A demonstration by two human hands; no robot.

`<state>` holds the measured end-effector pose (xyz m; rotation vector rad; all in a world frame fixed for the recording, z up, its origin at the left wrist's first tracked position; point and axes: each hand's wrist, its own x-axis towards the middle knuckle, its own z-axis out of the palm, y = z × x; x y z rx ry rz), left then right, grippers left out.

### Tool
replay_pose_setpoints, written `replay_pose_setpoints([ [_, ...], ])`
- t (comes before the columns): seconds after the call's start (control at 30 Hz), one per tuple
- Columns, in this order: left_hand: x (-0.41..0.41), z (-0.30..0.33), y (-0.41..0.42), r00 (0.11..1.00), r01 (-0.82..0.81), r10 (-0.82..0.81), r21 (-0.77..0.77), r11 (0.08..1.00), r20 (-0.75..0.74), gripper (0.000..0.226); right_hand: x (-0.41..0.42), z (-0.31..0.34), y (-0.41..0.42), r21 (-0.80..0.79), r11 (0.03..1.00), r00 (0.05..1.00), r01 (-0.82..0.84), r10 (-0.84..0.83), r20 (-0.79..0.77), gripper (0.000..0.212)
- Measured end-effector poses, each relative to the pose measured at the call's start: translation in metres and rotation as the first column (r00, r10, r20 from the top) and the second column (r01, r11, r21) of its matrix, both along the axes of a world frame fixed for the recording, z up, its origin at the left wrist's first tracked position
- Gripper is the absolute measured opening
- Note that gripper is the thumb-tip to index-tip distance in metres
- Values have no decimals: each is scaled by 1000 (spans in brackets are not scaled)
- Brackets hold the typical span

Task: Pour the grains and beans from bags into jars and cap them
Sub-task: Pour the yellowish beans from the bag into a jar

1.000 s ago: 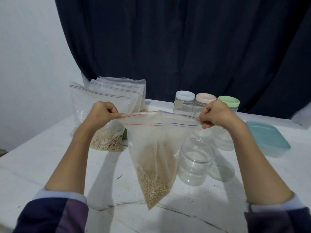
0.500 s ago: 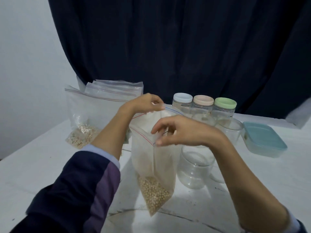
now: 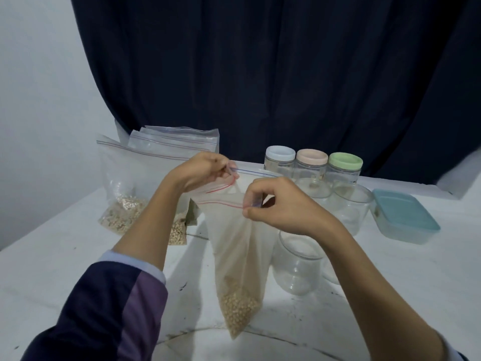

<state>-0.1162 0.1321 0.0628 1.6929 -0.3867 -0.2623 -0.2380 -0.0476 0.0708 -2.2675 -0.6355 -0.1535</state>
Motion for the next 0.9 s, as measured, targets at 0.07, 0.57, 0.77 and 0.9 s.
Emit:
replay_pose_setpoints([
  [0.07,-3,-5,13,997,-55,54,16,998,48,19,0,0,-3,90,996,999,29,-30,16,19],
  [0.57,-57,28,61,779,-421,521,-325,847,348,14,11,16,-30,514,855,985,-78,-14,172,17],
  [0.77,-66,-11,79,772,-558,589,-190,808,238,13,29,-12,-20,177,962,977,209,-212,-6,27],
  [0.9,-69,-15,77,762,-567,597,-188,802,250,13,27,9,4,71,963,961,258,-264,79,55],
])
